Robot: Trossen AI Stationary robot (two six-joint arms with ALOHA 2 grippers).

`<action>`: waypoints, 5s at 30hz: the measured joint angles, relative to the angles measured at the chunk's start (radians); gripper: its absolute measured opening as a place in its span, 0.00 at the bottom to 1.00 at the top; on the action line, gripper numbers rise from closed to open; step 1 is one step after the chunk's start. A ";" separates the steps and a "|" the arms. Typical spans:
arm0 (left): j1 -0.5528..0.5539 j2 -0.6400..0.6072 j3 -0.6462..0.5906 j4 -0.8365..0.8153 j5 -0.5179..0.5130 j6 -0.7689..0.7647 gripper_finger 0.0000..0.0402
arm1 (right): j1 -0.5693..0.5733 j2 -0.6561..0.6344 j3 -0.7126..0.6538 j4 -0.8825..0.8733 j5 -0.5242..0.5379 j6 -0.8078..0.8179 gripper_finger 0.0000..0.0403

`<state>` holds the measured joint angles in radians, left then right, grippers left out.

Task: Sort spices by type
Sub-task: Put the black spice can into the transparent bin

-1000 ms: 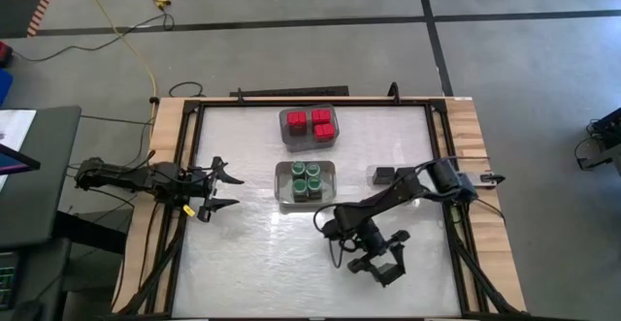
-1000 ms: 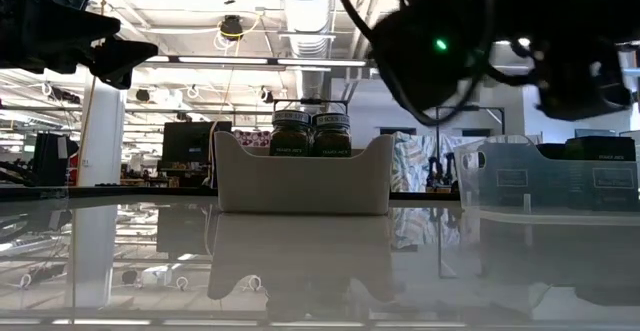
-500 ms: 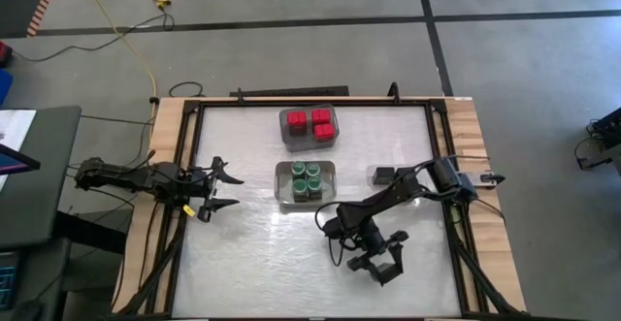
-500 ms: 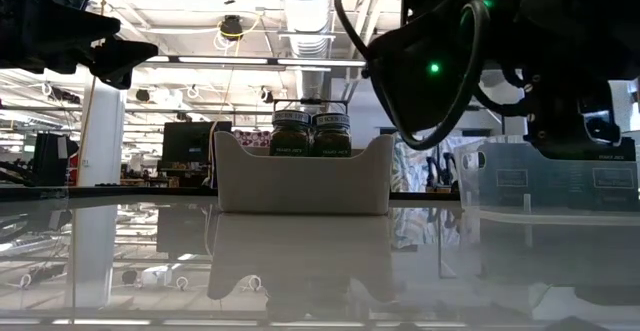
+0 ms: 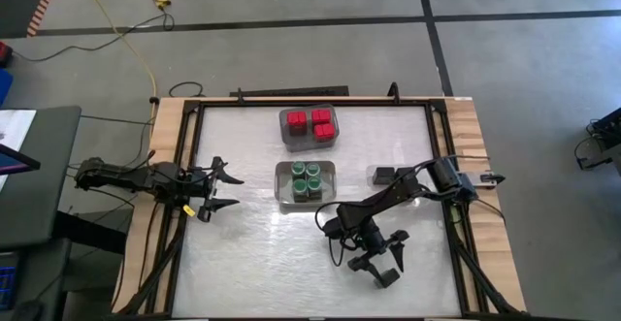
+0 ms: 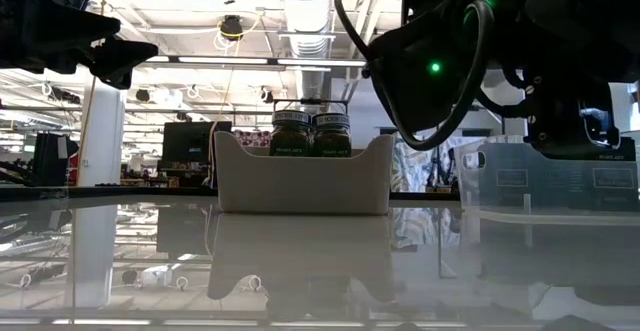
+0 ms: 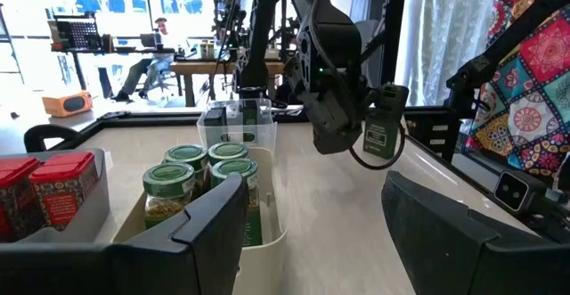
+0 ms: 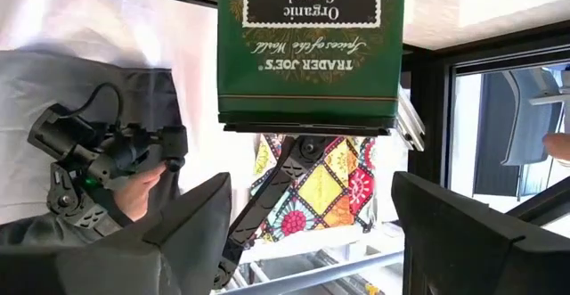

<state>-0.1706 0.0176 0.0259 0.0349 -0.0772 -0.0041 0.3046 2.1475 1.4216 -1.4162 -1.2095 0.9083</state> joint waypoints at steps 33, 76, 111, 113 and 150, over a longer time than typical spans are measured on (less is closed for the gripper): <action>0.000 0.000 0.000 0.000 0.000 0.000 0.61 | 0.162 -0.299 0.390 -0.067 1.287 1.312 0.97; 0.000 0.000 0.000 0.000 0.000 0.000 0.61 | 0.291 -0.122 0.389 0.112 1.290 2.233 0.97; 0.000 0.000 0.000 0.001 -0.043 0.000 0.61 | 0.294 -0.122 0.389 0.157 1.290 1.722 0.97; 0.000 0.000 0.000 0.001 -0.043 0.000 0.61 | 0.303 -0.122 0.389 0.150 1.290 1.559 0.97; 0.000 0.000 0.000 0.000 -0.042 0.000 0.61 | 0.283 -0.297 0.220 -0.149 1.393 0.100 0.87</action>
<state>-0.1707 0.0177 0.0261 0.0353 -0.1196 -0.0040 0.5874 1.8507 1.6413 -1.5648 0.1834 1.0085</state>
